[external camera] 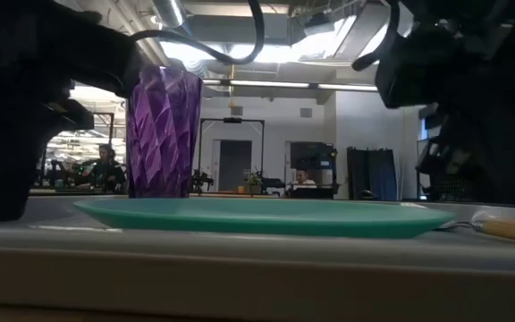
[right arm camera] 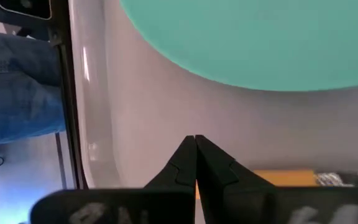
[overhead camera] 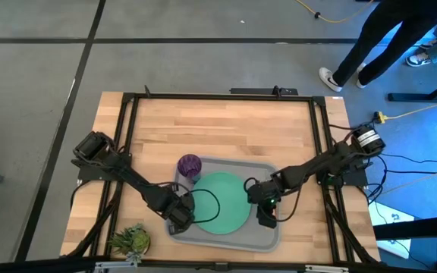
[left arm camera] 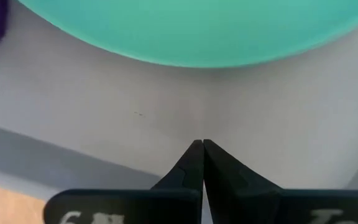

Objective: Pick and place plate/cup/fork/spoon on tray
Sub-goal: Move the gray tray to the center of the table

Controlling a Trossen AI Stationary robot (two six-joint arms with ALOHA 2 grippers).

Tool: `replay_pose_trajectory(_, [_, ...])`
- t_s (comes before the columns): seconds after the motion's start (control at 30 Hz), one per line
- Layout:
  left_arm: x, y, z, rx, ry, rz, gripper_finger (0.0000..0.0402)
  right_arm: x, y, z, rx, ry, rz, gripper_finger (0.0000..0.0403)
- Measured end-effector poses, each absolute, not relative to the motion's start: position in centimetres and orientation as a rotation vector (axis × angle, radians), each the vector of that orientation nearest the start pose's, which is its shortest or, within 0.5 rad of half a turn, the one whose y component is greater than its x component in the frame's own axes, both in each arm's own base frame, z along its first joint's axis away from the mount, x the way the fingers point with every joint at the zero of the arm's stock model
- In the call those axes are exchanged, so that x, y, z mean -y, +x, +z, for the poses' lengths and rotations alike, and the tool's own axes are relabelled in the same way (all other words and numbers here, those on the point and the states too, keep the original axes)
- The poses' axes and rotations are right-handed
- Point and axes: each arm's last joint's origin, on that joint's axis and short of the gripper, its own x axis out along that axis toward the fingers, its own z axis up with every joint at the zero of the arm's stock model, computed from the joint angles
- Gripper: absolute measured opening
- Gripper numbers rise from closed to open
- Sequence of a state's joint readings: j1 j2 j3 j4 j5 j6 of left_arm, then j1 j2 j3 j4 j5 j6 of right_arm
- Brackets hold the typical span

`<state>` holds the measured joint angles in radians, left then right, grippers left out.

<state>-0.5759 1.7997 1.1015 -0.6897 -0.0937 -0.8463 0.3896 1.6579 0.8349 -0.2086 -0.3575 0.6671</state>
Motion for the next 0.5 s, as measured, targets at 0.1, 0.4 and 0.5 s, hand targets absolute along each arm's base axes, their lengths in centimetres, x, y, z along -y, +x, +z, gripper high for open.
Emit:
replay_pose_trajectory(0.1, [17.7, 27.1, 15.4, -1.362, -0.254, 0.167, 0.0000, -12.8, 27.6, 14.2, -1.248, 0.559, 0.301, 0.0003])
replay_pose_trajectory(0.4, [18.2, 26.8, 15.5, -1.360, -0.273, 0.176, 0.0000, -12.9, 27.7, 12.8, -1.289, 0.541, 0.264, 0.0003])
replay_pose_trajectory(0.5, [18.2, 26.8, 15.5, -1.361, -0.275, 0.175, 0.0000, -12.8, 27.7, 12.7, -1.280, 0.524, 0.240, 0.0003])
